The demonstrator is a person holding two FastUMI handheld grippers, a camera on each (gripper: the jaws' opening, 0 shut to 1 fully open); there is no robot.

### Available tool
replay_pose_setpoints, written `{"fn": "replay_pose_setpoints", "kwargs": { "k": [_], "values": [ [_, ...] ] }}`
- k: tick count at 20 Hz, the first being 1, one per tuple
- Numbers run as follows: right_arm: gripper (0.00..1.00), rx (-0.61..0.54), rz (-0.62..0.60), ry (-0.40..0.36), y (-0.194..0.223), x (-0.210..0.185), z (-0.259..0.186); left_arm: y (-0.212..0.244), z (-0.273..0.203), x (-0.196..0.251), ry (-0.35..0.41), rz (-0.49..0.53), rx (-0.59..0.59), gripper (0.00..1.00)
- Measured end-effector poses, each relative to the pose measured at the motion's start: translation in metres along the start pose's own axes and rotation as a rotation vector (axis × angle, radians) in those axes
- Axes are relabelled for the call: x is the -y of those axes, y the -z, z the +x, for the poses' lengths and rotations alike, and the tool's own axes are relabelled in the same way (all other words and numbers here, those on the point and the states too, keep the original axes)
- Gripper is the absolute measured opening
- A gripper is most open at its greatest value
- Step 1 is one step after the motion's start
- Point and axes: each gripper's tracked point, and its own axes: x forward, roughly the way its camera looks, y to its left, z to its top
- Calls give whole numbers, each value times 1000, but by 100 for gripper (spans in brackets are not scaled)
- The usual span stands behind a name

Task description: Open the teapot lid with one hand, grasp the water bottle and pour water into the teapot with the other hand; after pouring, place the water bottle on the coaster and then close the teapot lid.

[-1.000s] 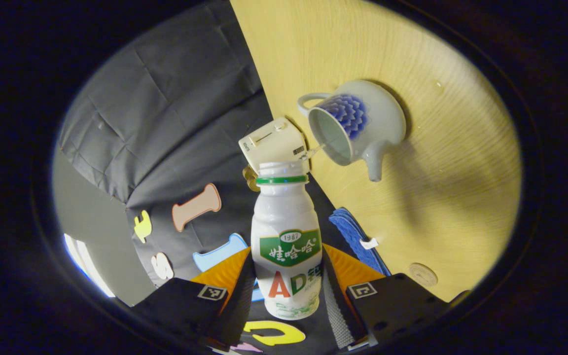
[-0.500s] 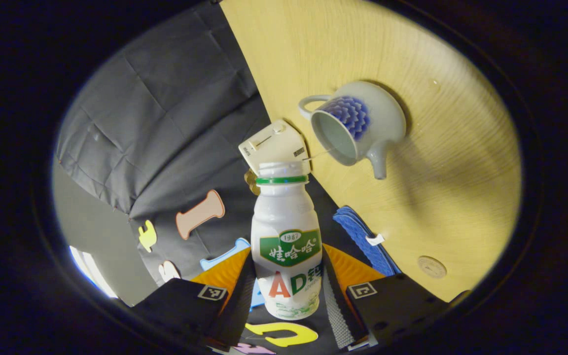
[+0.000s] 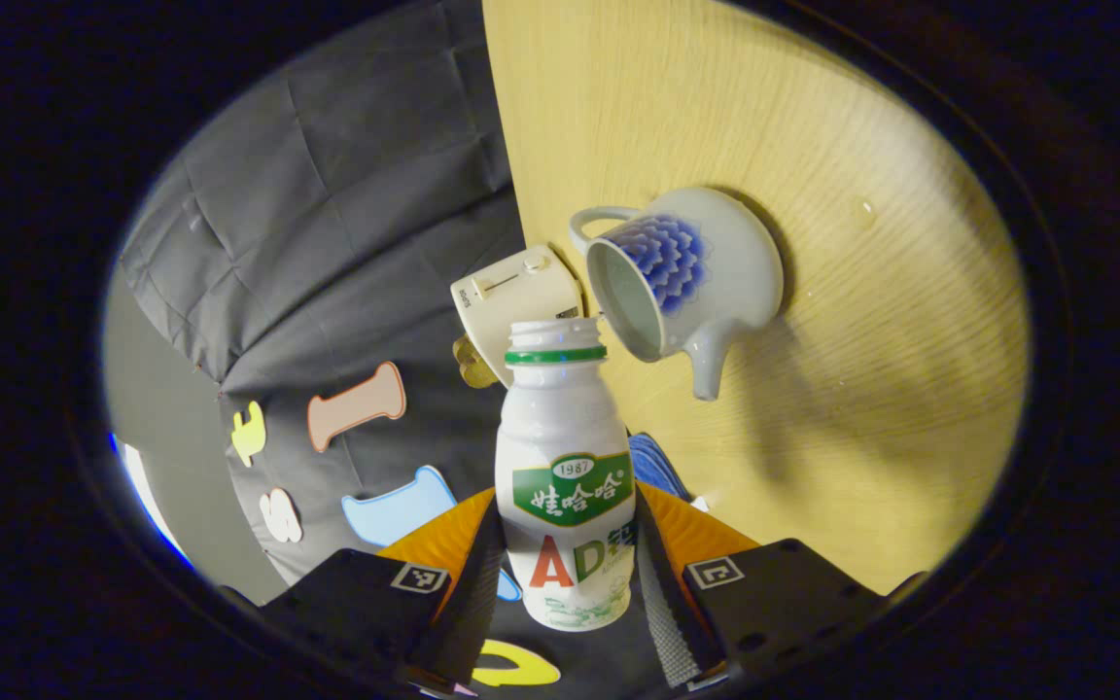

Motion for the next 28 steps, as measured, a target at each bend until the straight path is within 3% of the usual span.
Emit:
{"fn": "replay_pose_setpoints", "kwargs": {
  "k": [9,10,11,12,14,16,17,18,19,20,21,24,26,28],
  "values": [
    [3,-8,7,-7,-5,-5,11,4,3,29,18,-285,43,80],
    [3,-9,10,-10,-8,-5,13,6,2,32,21,-326,46,74],
    [3,-8,10,-14,-10,-5,15,8,1,36,21,-396,54,69],
    [3,-6,6,-17,-13,-5,17,9,3,39,25,-451,57,80],
    [3,-7,-10,-25,-18,-6,25,10,8,44,28,-551,58,74],
    [3,-9,-31,-34,-22,-9,34,12,11,50,18,-659,62,74],
    [3,-9,-32,-43,-24,-12,41,16,13,52,1,-713,60,80],
    [3,-10,-29,-51,-27,-15,46,18,16,52,-9,-766,62,74],
    [3,-11,-25,-52,-28,-17,53,24,18,53,-13,-812,64,80],
    [3,-17,-23,-37,-28,-15,61,29,20,53,-19,-850,62,74],
    [3,-17,-15,-30,-29,-15,68,36,16,54,-29,-889,57,75],
    [3,-25,9,-38,-30,-26,103,49,26,54,-78,-1069,59,78],
    [3,-43,-5,-20,-26,-26,135,62,33,49,-107,-1275,79,80],
    [3,-74,1,-4,-15,-25,156,70,29,46,-127,-1359,98,80]
  ]
}}
